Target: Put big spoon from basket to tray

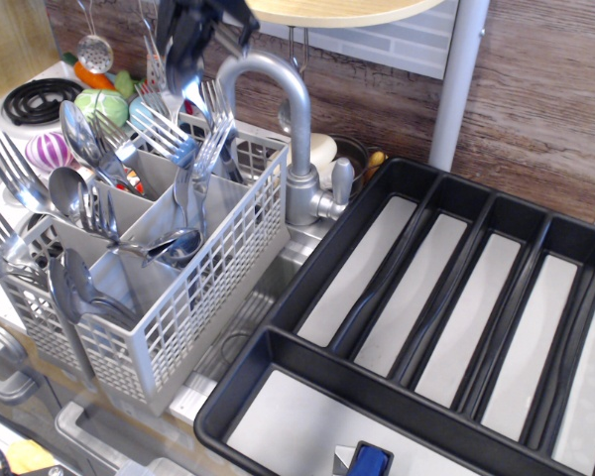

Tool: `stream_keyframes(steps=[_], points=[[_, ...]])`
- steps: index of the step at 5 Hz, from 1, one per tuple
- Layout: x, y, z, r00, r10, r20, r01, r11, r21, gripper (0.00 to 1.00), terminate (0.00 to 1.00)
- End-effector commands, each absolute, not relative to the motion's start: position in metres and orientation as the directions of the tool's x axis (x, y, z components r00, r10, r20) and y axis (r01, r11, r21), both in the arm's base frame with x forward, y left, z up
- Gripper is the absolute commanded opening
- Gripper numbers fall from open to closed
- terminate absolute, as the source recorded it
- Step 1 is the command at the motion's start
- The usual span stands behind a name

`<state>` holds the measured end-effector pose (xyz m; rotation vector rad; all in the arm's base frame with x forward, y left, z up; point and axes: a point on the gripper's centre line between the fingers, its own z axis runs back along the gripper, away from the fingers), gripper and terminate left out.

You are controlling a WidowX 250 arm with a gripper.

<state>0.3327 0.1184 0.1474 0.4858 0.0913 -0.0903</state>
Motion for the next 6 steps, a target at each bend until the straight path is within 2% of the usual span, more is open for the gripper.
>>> stream_keyframes(steps=[1, 2, 4, 5, 6], points=[[0.333, 0.104, 0.212, 0.996, -0.036, -0.084, 0.078, 0.818, 0.571, 0.0, 0.0], [0.336, 0.093, 0.242, 0.99, 0.008, -0.14, 0.078, 0.798, 0.598, 0.0, 0.0], [0.327, 0.064, 0.258, 0.977, 0.102, -0.188, 0.032, 0.8, 0.599, 0.0, 0.0], [0.313, 0.048, 0.246, 0.97, 0.164, -0.182, -0.067, 0.892, 0.446, 0.0, 0.0], [0.298, 0.027, 0.225, 0.962, 0.216, -0.168, -0.146, 0.924, 0.352, 0.0, 0.0]])
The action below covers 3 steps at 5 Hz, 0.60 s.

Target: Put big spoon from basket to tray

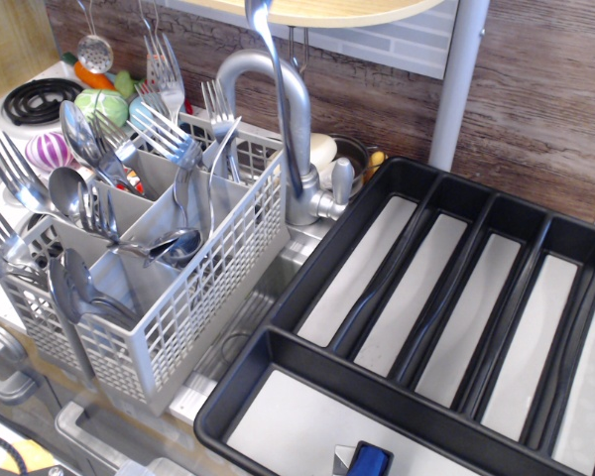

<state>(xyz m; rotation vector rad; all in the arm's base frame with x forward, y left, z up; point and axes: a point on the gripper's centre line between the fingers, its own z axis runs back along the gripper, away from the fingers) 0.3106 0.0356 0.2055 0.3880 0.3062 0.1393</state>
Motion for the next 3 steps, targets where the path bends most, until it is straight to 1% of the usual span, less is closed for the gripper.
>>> stream_keyframes(steps=[1, 2, 3], points=[[0.286, 0.0, 0.198, 0.966, 0.229, -0.121, -0.199, 0.955, 0.219, 0.0, 0.0], [0.286, -0.027, 0.184, 0.958, 0.26, -0.123, -0.247, 0.963, 0.109, 0.0, 0.0], [0.294, -0.044, 0.167, 0.941, 0.292, -0.173, -0.291, 0.956, 0.034, 0.0, 0.0]])
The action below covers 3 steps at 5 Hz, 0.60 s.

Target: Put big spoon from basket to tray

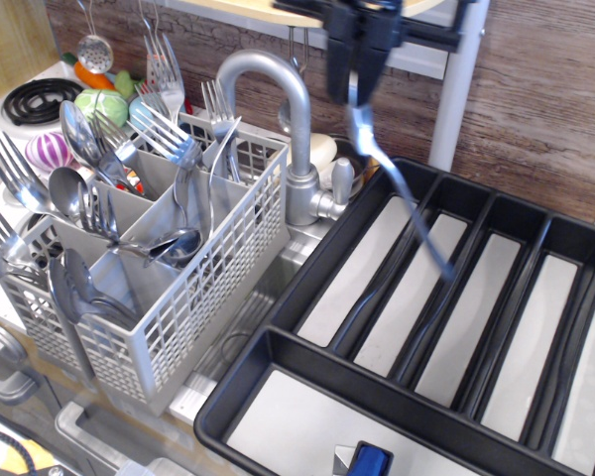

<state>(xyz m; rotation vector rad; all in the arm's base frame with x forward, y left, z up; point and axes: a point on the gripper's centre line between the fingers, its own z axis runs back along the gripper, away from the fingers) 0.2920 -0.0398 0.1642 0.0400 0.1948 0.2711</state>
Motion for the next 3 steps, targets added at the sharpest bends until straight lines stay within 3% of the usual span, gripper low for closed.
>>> stream_keyframes(steps=[1, 2, 3], points=[[0.299, -0.068, 0.149, 0.936, 0.304, -0.18, -0.295, 0.953, 0.073, 0.0, 0.0], [0.304, -0.083, 0.139, 0.908, 0.348, -0.233, -0.311, 0.933, 0.181, 0.0, 0.0], [0.297, -0.094, 0.114, 0.897, 0.402, -0.182, -0.363, 0.906, 0.216, 0.0, 0.0]])
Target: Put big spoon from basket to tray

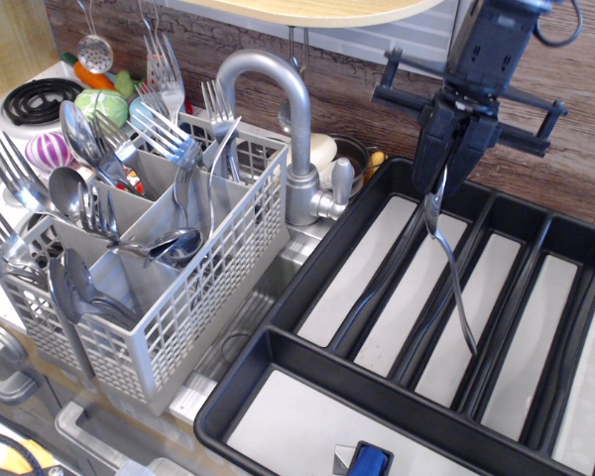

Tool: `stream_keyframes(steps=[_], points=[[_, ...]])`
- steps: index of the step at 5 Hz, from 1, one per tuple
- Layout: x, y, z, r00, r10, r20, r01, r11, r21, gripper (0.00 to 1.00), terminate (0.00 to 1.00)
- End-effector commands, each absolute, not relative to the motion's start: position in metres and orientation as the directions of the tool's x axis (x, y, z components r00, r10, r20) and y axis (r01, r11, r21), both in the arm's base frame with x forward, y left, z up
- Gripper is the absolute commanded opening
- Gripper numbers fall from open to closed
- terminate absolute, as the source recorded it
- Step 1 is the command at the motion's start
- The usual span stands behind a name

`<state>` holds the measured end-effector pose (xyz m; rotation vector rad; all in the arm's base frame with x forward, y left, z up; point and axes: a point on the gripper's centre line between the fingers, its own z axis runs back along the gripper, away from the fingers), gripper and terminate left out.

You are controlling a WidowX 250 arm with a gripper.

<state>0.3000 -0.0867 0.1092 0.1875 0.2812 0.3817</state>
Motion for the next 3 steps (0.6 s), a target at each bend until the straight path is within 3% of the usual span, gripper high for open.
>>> stream_keyframes(steps=[1, 2, 3], points=[[0.2975, -0.1029, 0.0999, 0.877, 0.454, -0.159, -0.389, 0.863, 0.321, 0.0, 0.0], [0.3008, -0.1019, 0.0952, 0.869, 0.464, -0.173, -0.394, 0.859, 0.327, 0.0, 0.0], [0.3051, -0.1033, 0.0932, 0.88, 0.441, -0.176, -0.373, 0.871, 0.32, 0.0, 1.0]])
